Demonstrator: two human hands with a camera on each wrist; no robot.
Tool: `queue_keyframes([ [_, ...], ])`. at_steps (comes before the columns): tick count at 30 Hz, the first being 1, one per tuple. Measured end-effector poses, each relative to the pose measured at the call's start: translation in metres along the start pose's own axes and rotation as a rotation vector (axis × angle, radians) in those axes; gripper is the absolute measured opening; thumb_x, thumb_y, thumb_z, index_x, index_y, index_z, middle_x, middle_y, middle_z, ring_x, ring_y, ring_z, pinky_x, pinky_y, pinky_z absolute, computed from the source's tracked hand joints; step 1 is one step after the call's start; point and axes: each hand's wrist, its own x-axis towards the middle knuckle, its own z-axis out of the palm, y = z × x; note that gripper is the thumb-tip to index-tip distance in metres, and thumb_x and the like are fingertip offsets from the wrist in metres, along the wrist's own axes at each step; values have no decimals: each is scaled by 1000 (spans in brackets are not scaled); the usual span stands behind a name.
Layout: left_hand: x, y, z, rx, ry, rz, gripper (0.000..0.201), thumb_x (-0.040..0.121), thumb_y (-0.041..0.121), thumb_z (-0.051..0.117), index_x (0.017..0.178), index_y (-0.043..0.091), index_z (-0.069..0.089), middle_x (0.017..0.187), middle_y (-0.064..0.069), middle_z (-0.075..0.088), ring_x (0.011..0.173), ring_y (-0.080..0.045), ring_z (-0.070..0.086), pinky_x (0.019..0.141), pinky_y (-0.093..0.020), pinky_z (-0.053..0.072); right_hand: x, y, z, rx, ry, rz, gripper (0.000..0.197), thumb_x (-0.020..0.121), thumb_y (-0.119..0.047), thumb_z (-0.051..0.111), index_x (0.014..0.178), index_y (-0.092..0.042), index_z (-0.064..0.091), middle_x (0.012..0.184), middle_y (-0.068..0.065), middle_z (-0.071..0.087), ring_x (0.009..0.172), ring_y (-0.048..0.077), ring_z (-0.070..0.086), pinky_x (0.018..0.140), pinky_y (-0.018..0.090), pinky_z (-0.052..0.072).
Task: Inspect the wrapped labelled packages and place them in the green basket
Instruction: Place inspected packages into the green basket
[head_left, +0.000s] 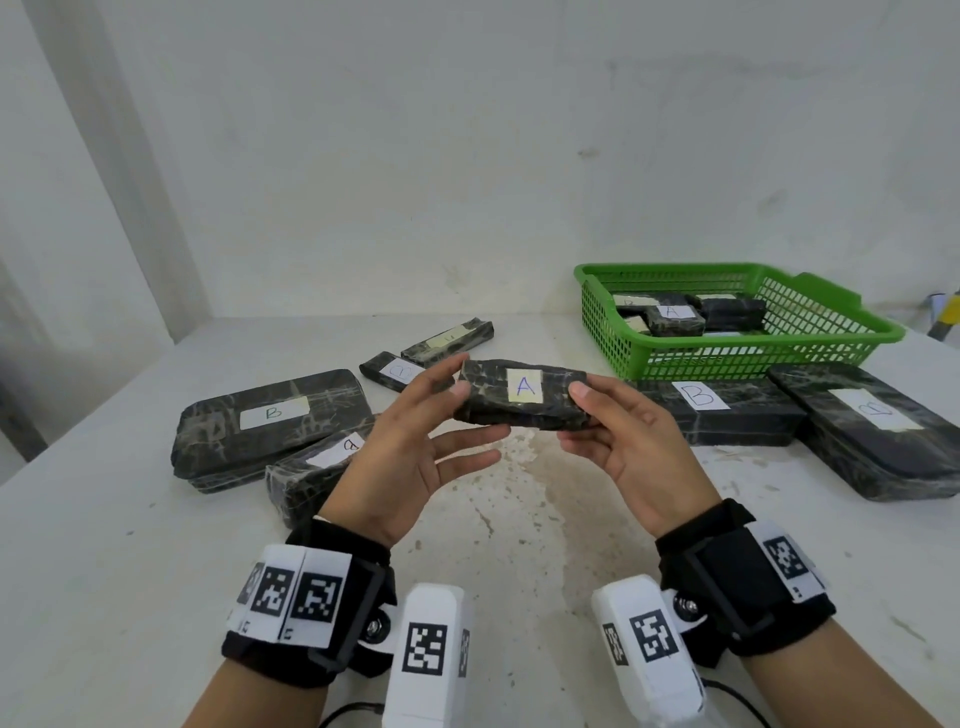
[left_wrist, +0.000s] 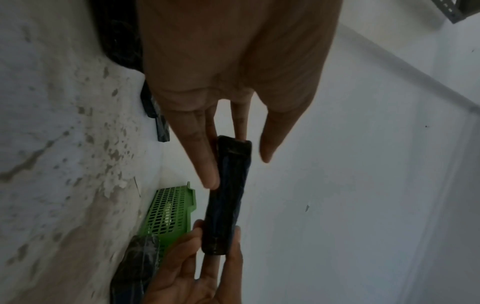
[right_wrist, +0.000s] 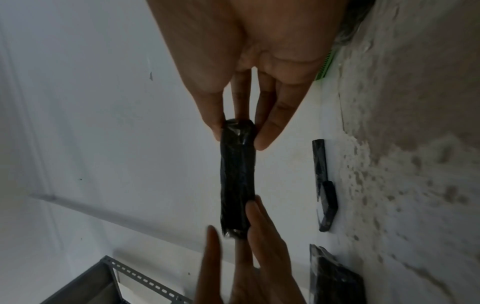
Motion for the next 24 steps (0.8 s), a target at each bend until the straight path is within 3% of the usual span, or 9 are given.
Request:
queue_keyframes([
  [5,2,-7,3,-25,15,52,51,75,11,65,126,17,61,102,-16,73,82,-28,75,69,-27,61,5,-11,-8,26,-56,25,26,76,-18,68,100,-9,69,87,8,75,66,13,68,61,19,58],
  [12,-1,-13,11,43,31,28,57,75,5,67,130,9,55,109,-25,72,85,-32,74,71,-31,61,12,-11,-18,56,57,57,15,81,-4,67,96,-5,70,85,8,75,68,12,69,57,20,57],
  [18,15,3,35,131,-11,-3,53,75,7,67,127,12,59,109,-24,72,91,-37,73,77,-35,62,16,-31,-29,100,122,76,10,87,1,64,95,-1,69,79,9,75,62,12,69,57,21,58],
  [24,38,8,66,163,-25,-34,43,82,5,65,124,16,61,110,-24,72,96,-41,71,80,-38,62,22,-67,-51,26,121,48,8,88,0,65,94,-1,71,90,13,75,73,16,72,62,23,59],
])
